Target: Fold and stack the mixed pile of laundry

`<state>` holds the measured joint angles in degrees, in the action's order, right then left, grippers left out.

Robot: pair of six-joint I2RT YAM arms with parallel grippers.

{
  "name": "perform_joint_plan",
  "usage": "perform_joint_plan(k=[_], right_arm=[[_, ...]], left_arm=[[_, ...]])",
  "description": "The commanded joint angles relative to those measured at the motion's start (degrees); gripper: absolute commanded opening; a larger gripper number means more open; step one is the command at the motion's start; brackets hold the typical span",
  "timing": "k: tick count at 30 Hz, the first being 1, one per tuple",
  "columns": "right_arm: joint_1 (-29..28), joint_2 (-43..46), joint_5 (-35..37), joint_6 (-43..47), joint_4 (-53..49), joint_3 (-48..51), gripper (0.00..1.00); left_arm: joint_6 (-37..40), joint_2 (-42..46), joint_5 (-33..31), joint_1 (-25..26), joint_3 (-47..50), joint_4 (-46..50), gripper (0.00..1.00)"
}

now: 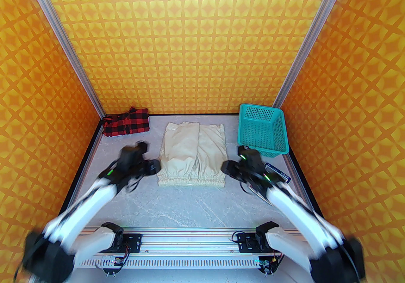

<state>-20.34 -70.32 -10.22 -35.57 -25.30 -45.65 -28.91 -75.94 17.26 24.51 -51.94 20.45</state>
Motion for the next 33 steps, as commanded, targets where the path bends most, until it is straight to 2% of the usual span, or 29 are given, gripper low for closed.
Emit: perform_joint_plan(k=[1,3,5,12,15,19,23,26,30,33], right_arm=[[-2.01,-9.31,1.33,4.31,2.28,-5.4,0.41],[-2.34,-13.5,2.0,4.53,2.76,-6.24,0.37],[-2.43,-16.39,2.59,3.49,2.99,-5.28,0.34],[-6.06,-18.09,3.9,-0.43,6.06,3.68,0.31],[-10.37,-18.52,3.87,-2.61,6.49,6.21,0.29],[-22.1,-19.93,3.42,-6.54,5.78,5.56,0.28],[-35.7,-24.05,2.75,-8.6,5.42,-0.04,0.3],[-42.61,-27.48,5.92,-3.97,-2.92,-11.92,0.36],[-43.7,-26.85,7.85,-1.33,-6.99,-21.77,0.43],[-40.38,-24.47,10.24,0.9,-9.4,-23.49,0.45]], left_arm=[[1.41,-10.75,3.19,2.1,-6.72,-6.76,0.27],[0.42,-16.49,2.88,1.95,-9.18,-8.22,0.21],[-0.73,-21.16,2.89,1.06,-10.55,-8.94,0.19],[-0.7,-30.45,2.52,-4.13,-9.27,-10.11,0.14],[0.39,-30.98,2.52,-7.07,-8.09,-10.18,0.13],[3.82,-32.58,2.61,-11.17,-10.55,-7.61,0.13],[7.06,-38.05,4.47,-13.86,-18.31,-4.63,0.13],[7.84,-43.06,6.13,-14.01,-24.89,-4.06,0.13],[8.02,-47.92,9.52,-13.88,-30.77,-6.95,0.13],[9.3,-49.58,11.03,-13.93,-34.42,-7.47,0.14]])
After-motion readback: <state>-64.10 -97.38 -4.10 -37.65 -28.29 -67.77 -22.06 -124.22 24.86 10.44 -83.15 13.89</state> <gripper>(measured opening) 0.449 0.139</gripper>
